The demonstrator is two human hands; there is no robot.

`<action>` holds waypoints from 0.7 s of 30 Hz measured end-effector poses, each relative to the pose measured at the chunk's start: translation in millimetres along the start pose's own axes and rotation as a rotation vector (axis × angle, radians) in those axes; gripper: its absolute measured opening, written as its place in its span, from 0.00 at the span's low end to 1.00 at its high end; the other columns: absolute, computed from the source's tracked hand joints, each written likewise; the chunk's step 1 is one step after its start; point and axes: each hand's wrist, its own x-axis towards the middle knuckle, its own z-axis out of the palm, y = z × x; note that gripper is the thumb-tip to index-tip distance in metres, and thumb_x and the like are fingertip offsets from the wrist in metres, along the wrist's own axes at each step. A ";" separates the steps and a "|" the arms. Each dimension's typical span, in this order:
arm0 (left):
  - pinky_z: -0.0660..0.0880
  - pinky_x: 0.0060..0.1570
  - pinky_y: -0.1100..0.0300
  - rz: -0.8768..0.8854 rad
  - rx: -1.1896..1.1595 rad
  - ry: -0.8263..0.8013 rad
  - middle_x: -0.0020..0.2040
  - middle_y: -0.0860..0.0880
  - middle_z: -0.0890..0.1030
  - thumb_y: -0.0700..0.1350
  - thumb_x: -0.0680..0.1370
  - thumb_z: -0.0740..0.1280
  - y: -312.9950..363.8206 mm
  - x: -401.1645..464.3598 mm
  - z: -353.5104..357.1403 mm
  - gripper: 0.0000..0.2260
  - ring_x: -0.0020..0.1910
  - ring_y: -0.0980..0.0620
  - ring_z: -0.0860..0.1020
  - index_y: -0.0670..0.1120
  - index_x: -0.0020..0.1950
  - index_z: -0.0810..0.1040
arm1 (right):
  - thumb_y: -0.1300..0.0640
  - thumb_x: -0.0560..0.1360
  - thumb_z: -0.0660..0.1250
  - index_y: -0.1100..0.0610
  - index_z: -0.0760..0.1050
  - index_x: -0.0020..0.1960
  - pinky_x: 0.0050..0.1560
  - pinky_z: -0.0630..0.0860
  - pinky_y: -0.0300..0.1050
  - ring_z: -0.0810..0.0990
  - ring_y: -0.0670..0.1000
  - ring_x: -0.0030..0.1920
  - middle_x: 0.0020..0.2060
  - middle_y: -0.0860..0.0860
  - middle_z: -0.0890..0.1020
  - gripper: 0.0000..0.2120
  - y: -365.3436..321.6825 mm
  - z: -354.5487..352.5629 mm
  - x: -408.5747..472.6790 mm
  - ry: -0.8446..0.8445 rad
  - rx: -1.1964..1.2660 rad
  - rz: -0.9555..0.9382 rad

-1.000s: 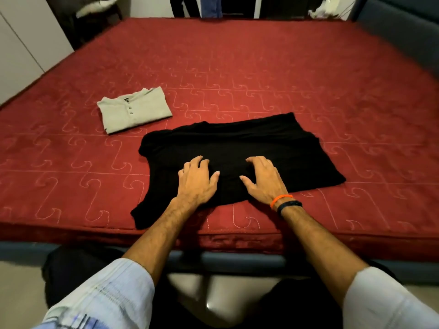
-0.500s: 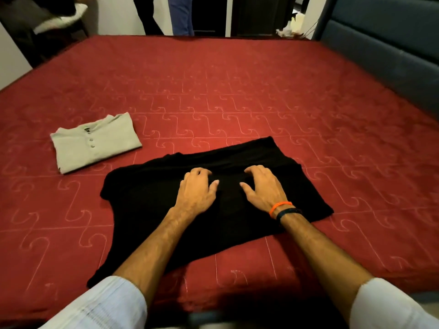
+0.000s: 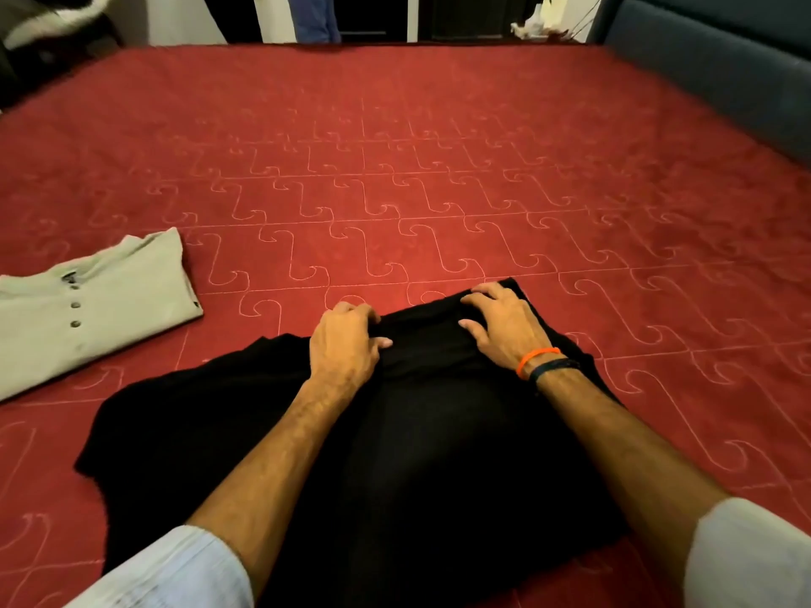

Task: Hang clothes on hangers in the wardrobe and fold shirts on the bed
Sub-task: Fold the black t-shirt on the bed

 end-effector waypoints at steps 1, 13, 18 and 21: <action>0.73 0.49 0.54 0.002 -0.012 0.012 0.55 0.48 0.79 0.52 0.73 0.75 -2.0 2.7 1.7 0.14 0.55 0.46 0.78 0.48 0.54 0.81 | 0.50 0.79 0.66 0.54 0.75 0.67 0.66 0.69 0.53 0.72 0.55 0.65 0.66 0.52 0.74 0.18 3.4 2.8 3.0 0.007 0.004 -0.001; 0.70 0.42 0.54 -0.083 -0.094 0.116 0.42 0.49 0.82 0.56 0.79 0.66 -5.2 25.0 4.4 0.11 0.45 0.44 0.80 0.49 0.47 0.77 | 0.53 0.78 0.67 0.53 0.80 0.46 0.60 0.72 0.55 0.78 0.54 0.49 0.42 0.50 0.82 0.05 8.5 0.4 44.1 0.203 0.189 0.117; 0.70 0.42 0.52 -0.029 -0.024 0.118 0.45 0.45 0.82 0.53 0.83 0.61 -6.6 33.2 9.3 0.12 0.46 0.41 0.80 0.45 0.51 0.75 | 0.47 0.79 0.65 0.53 0.76 0.52 0.63 0.68 0.55 0.79 0.52 0.51 0.44 0.47 0.79 0.10 18.4 2.8 52.8 0.144 0.167 0.098; 0.73 0.43 0.50 -0.028 -0.024 0.117 0.45 0.43 0.82 0.52 0.83 0.62 -11.0 32.7 7.4 0.14 0.46 0.39 0.80 0.43 0.51 0.78 | 0.46 0.77 0.67 0.52 0.79 0.54 0.63 0.65 0.54 0.75 0.52 0.58 0.53 0.49 0.79 0.11 29.7 7.3 48.9 0.066 0.039 -0.021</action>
